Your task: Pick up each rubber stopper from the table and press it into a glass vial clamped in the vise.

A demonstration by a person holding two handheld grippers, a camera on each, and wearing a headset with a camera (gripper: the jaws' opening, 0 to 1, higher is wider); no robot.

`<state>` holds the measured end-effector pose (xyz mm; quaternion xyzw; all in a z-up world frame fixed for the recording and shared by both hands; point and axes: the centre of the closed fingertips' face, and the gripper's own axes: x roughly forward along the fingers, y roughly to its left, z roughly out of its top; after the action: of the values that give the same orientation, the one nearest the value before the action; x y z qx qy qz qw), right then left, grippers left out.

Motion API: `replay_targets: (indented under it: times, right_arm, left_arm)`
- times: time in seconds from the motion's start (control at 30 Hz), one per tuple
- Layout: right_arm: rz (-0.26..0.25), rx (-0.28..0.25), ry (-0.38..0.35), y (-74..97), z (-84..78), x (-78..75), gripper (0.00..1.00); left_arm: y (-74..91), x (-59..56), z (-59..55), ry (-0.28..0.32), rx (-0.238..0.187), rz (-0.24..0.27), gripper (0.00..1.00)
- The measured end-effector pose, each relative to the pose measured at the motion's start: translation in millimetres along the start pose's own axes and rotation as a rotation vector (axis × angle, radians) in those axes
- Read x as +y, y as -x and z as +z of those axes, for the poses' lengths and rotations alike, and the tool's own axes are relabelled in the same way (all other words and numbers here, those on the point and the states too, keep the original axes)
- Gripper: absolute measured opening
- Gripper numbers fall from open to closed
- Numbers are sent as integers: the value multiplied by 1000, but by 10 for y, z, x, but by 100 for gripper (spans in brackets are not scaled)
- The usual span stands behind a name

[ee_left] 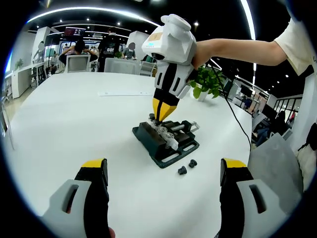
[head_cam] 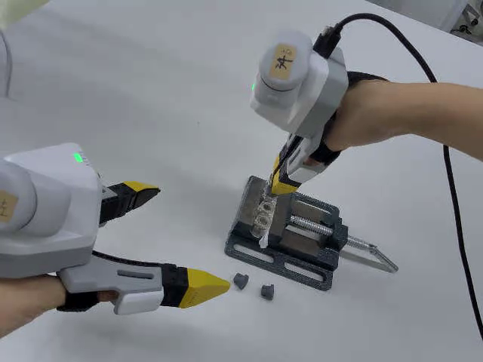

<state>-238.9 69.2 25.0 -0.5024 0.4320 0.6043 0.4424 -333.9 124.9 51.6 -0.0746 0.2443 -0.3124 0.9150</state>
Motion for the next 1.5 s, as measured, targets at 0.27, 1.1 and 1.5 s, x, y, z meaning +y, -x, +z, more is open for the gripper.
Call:
replay_targets:
  times: [0.27,1.1,1.5]
  right_arm:
    - [-33,40,29,-27,12,-10,0]
    - [-43,-82,-36,22,-19,5,0]
    - [-64,-150,13,25,-2,-14,0]
  left_arm:
    - [-24,-23,40,-11,3,-8,94]
    - [20,-55,317,-42,-30,6,93]
    - [-3,-120,277,-33,-21,-4,93]
